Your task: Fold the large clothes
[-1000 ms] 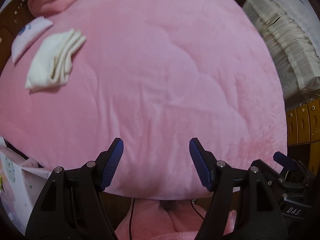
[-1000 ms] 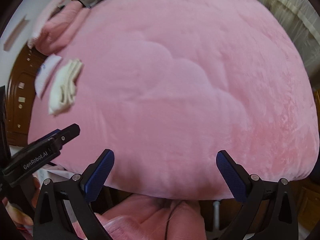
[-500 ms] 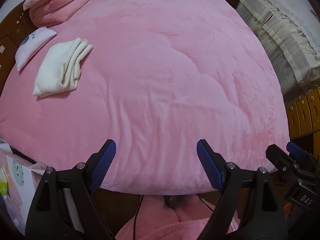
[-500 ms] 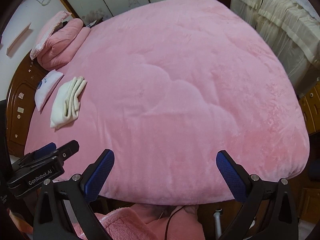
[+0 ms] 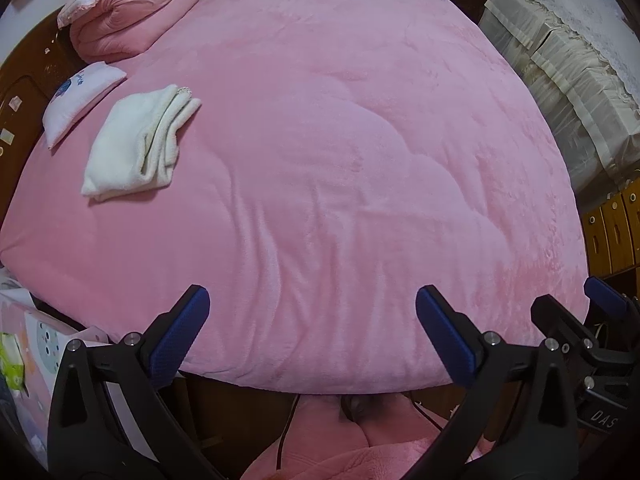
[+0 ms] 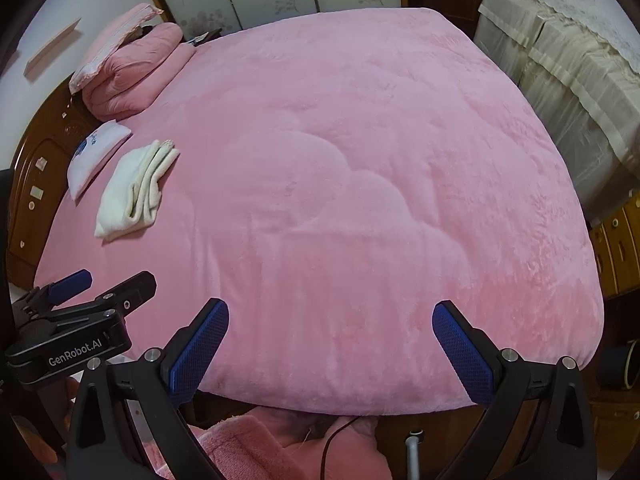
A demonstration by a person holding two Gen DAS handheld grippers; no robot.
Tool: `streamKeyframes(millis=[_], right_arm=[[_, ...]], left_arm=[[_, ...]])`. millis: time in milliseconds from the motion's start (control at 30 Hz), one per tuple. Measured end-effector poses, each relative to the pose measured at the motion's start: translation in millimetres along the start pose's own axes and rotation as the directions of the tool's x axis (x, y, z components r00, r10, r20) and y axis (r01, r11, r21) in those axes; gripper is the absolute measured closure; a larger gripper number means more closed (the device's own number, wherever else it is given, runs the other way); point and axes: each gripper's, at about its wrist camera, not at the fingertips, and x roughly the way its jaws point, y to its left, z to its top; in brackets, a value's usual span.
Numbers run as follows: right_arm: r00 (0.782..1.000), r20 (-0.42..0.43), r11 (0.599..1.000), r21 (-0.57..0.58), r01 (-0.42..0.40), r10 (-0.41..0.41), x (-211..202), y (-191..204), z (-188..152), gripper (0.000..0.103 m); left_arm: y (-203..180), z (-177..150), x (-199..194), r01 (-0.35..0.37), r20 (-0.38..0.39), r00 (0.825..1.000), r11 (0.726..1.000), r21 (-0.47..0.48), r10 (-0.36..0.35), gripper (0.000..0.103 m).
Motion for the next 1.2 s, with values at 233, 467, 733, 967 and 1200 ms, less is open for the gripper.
streamKeyframes(millis=[233, 467, 733, 967, 1200], right_arm=[[1.0, 0.001, 1.0, -0.01, 0.0, 0.0, -7, 8, -4, 0.0], [1.0, 0.0, 1.0, -0.018, -0.001, 0.001, -10, 9, -4, 0.0], [1.0, -0.008, 0.999, -0.035, -0.017, 0.017, -5, 7, -1, 0.0], [1.0, -0.001, 0.998, -0.068, -0.016, 0.016, -2, 11, -3, 0.0], [1.0, 0.006, 0.997, -0.072, -0.013, 0.013, 1, 13, -8, 0.0]], left_arm=[[-7, -4, -8, 0.001, 0.012, 1.0, 1.0, 0.017, -0.002, 0.0], [-6, -6, -9, 0.013, 0.016, 1.0, 0.999, 0.037, -0.013, 0.0], [-2, -9, -9, 0.029, 0.02, 0.999, 0.999, 0.025, -0.029, 0.0], [3, -10, -9, 0.017, 0.032, 0.999, 1.0, 0.025, -0.018, 0.0], [2, -11, -13, 0.012, 0.046, 0.999, 1.0, 0.027, -0.013, 0.001]])
